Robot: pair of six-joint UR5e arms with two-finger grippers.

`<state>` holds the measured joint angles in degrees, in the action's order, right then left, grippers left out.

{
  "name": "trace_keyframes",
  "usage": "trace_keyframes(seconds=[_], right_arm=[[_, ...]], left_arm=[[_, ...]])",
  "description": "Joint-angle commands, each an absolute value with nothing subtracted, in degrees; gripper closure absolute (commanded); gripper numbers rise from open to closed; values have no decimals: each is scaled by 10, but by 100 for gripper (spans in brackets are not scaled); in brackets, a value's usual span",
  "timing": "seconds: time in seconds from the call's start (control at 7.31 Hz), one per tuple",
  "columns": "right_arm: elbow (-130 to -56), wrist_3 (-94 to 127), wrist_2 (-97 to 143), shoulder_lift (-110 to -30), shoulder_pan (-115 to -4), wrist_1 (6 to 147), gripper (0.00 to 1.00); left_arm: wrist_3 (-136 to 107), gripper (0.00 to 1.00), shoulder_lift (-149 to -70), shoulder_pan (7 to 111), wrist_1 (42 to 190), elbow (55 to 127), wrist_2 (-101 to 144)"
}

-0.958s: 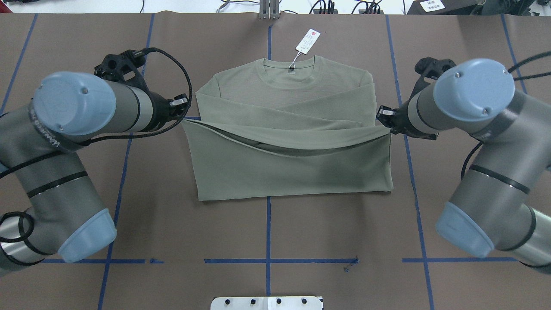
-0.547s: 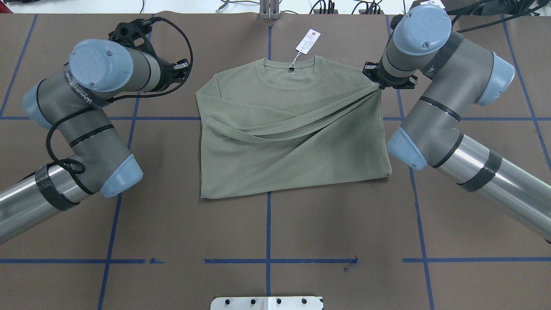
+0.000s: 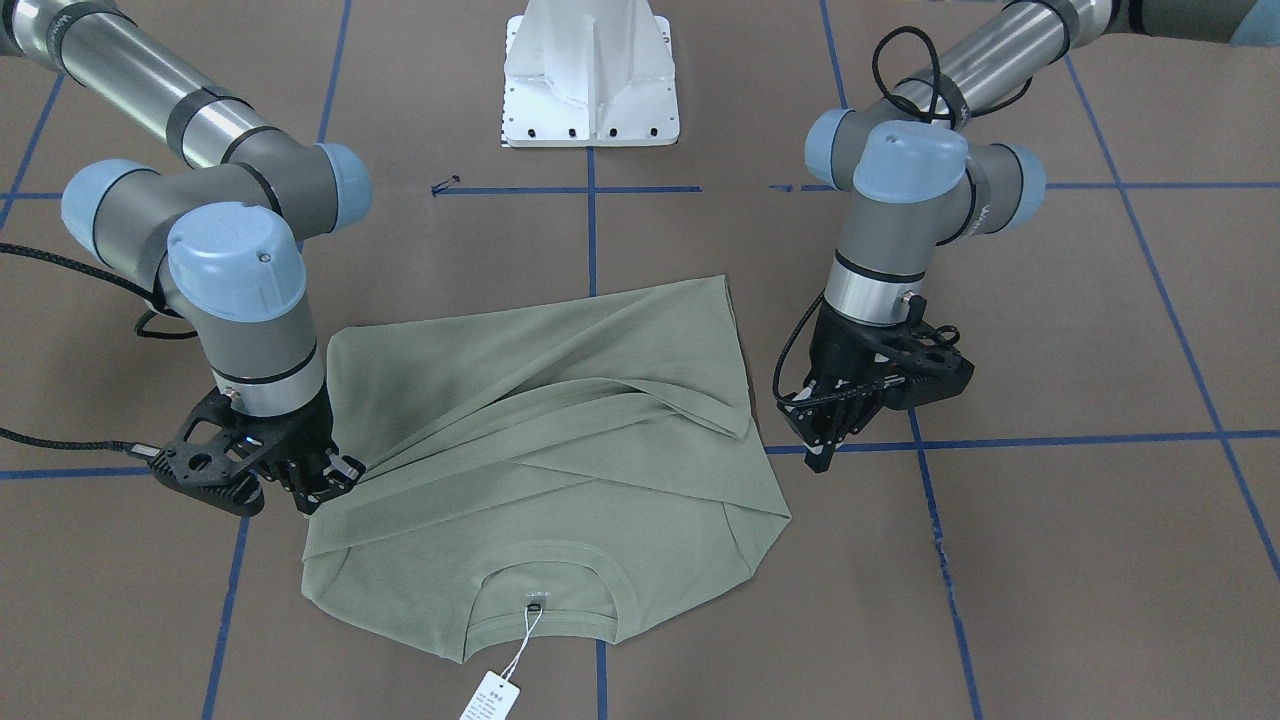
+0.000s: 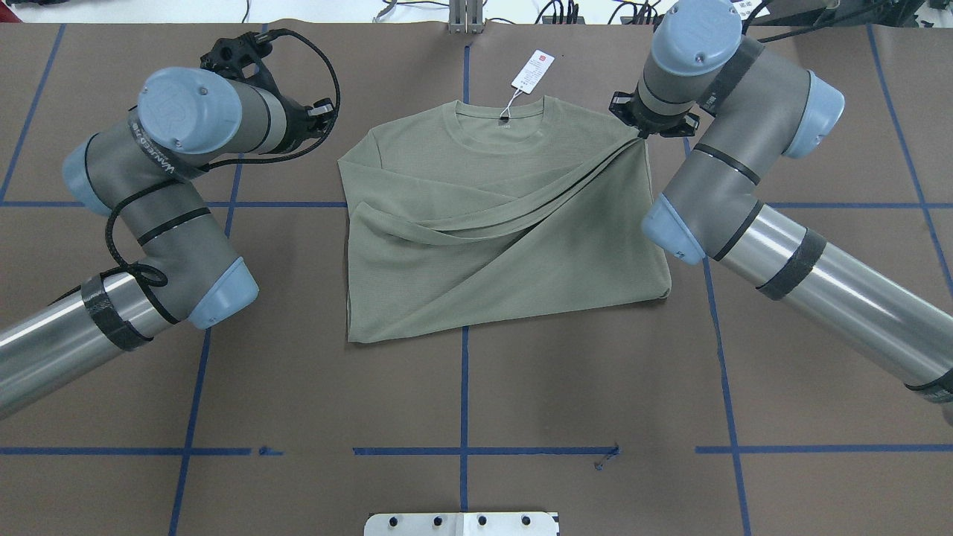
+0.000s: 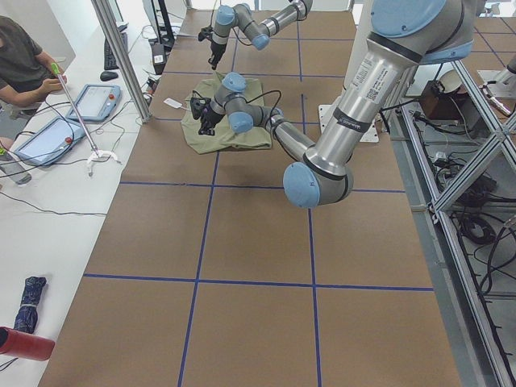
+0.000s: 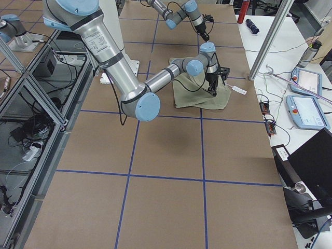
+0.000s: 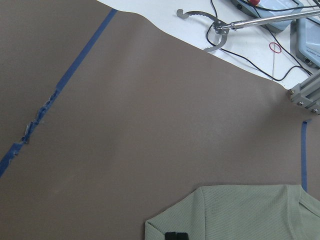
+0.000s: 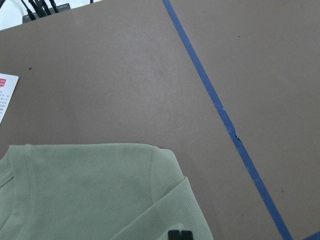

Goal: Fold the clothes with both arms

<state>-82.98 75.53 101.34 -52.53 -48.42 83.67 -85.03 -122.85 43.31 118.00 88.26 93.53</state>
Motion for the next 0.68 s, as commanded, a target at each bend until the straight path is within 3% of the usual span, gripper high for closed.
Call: trace_keyframes(seconds=[0.0,0.27,0.55], right_arm=[[-825,755,1013,-521,-484,835,100],[-826,755,1013,-520,-484,835,100],[-827,755,1017,-521,-484,835,100]], left_arm=[[-851,65,-1231,410,1180,880,936],[-807,57,-1225,387,1211,870,933],[-788,56,-1227,384,1328,805,933]])
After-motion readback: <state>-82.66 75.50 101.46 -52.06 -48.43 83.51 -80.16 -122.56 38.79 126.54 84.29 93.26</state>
